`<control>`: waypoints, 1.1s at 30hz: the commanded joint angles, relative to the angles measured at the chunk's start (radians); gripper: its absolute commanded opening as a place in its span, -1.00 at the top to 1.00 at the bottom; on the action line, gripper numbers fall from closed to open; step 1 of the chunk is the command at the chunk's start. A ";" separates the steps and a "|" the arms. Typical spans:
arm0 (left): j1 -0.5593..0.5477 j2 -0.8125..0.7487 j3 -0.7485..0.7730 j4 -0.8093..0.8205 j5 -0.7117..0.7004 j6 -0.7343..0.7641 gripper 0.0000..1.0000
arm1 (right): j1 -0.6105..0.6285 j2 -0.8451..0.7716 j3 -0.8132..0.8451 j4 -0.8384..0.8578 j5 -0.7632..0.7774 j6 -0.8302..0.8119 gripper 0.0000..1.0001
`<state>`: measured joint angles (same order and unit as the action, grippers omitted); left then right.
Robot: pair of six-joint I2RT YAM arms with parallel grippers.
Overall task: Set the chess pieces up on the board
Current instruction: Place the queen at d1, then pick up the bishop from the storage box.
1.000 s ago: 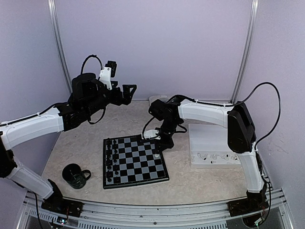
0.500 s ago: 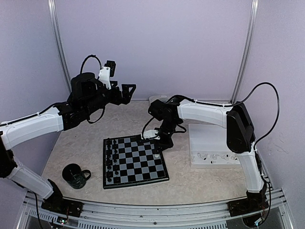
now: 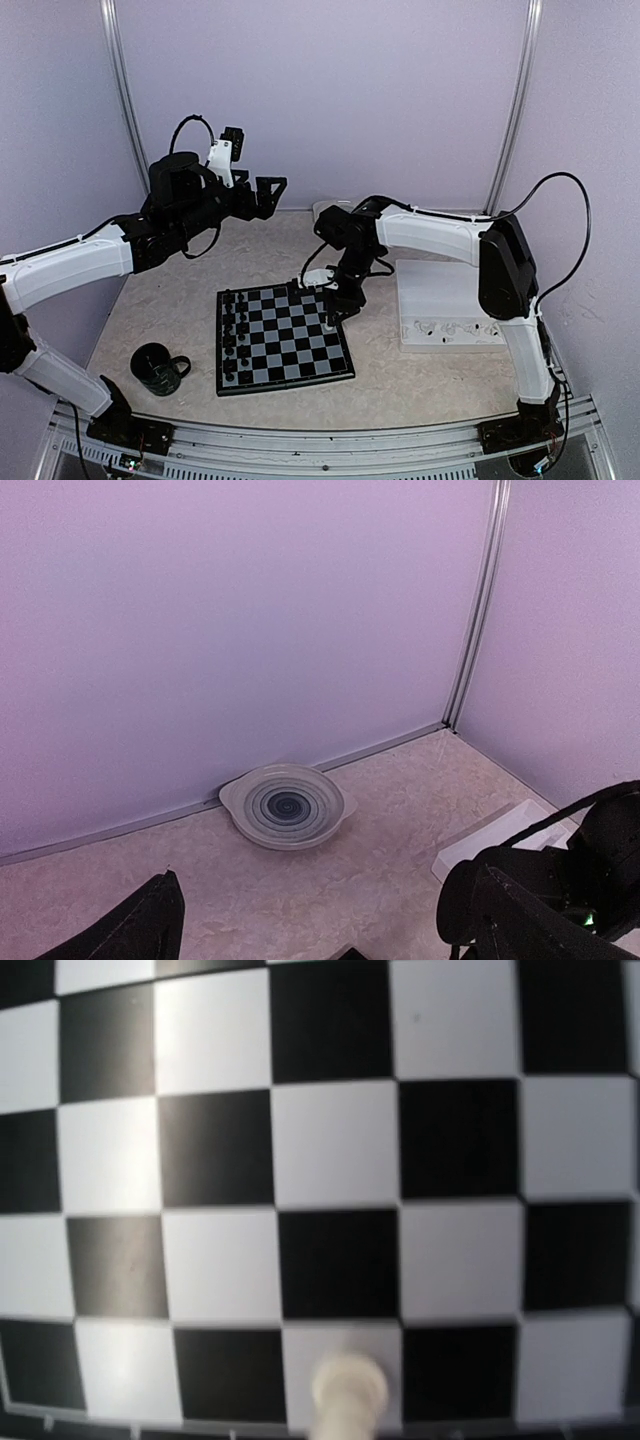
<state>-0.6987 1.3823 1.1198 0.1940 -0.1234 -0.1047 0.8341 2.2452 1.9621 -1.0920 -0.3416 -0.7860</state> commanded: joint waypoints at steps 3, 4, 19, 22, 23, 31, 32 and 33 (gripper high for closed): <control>0.005 0.018 -0.005 0.013 0.021 -0.007 -0.98 | -0.181 -0.281 -0.204 0.082 -0.075 0.031 0.06; 0.005 0.023 -0.005 0.012 0.024 -0.007 -0.98 | -0.214 -0.328 -0.266 0.107 -0.069 0.038 0.07; -0.029 0.080 0.027 -0.034 0.041 -0.005 -0.98 | -0.574 -0.752 -0.898 0.196 0.049 0.068 0.59; -0.073 0.081 0.027 -0.045 0.006 0.046 -0.98 | -0.591 -0.749 -0.927 0.202 0.067 0.081 0.61; -0.086 0.084 0.028 -0.048 -0.002 0.061 -0.98 | -0.592 -0.745 -0.930 0.205 0.078 0.086 0.61; -0.158 0.101 0.029 -0.062 -0.030 0.102 -0.98 | -0.592 -0.715 -0.939 0.196 0.092 0.102 0.60; -0.162 0.101 0.029 -0.062 -0.030 0.102 -0.98 | -0.592 -0.712 -0.939 0.193 0.096 0.103 0.60; -0.165 0.101 0.029 -0.062 -0.029 0.102 -0.98 | -0.592 -0.710 -0.940 0.189 0.097 0.103 0.60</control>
<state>-0.8494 1.4757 1.1210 0.1371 -0.1303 -0.0311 0.2501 1.5234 1.0348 -0.8921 -0.2539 -0.6998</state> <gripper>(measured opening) 0.988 0.198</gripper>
